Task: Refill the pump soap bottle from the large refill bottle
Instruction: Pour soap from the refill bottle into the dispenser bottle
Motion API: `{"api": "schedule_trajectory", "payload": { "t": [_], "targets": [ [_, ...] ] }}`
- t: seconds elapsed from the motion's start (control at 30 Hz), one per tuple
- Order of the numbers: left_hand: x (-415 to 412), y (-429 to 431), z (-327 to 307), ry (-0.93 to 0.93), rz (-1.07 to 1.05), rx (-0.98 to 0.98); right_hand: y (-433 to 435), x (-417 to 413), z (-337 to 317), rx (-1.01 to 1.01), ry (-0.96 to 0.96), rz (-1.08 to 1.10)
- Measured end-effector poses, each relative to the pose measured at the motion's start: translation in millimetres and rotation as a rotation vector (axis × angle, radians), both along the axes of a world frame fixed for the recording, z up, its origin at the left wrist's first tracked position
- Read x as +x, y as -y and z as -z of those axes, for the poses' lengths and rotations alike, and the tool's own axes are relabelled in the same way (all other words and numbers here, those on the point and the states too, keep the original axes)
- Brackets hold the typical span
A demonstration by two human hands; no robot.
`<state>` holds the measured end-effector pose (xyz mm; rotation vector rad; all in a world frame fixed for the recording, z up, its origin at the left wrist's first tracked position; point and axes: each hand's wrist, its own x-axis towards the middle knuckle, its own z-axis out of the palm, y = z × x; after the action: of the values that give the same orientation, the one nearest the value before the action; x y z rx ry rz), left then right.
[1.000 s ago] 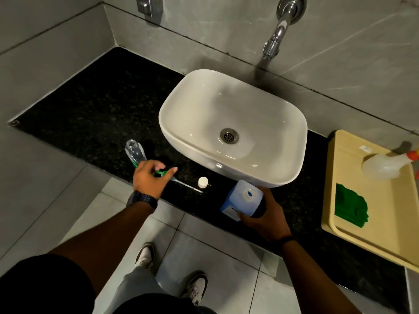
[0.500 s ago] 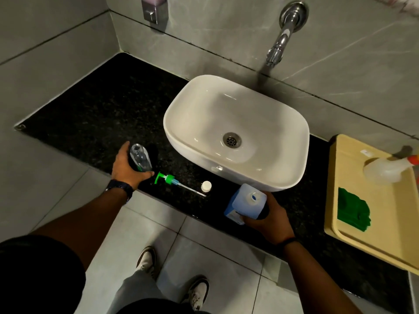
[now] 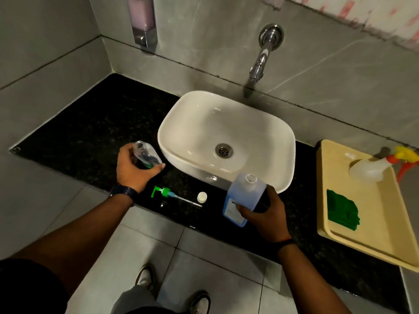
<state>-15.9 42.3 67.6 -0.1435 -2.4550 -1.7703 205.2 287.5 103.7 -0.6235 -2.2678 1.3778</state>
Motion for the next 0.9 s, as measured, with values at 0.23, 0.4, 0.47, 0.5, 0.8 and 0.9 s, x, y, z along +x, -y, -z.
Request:
{"api": "schedule_trajectory", "payload": {
  "t": [0.23, 0.4, 0.47, 0.5, 0.8, 0.9],
  "targets": [
    [3, -45, -77, -0.161, 0.161, 0.234, 14, -40, -94, -0.082, -0.243, 0.013],
    [12, -67, -126, -0.222, 0.280, 0.300, 10, -53, -164, -0.050, -0.346, 0.025],
    [19, -73, -141, -0.262, 0.315, 0.297, 8, -52, -190, 0.052, -0.384, 0.032],
    [22, -75, -146, -0.282, 0.328, 0.288, 6, -51, -202, 0.108, -0.394, 0.042],
    [54, -93, -174, -0.273, 0.429, 0.259, -13, -44, -257, 0.575, -0.266, 0.100],
    [63, -97, -177, -0.245, 0.447, 0.242, -15, -39, -256, 0.704, -0.207, 0.095]
  ]
}}
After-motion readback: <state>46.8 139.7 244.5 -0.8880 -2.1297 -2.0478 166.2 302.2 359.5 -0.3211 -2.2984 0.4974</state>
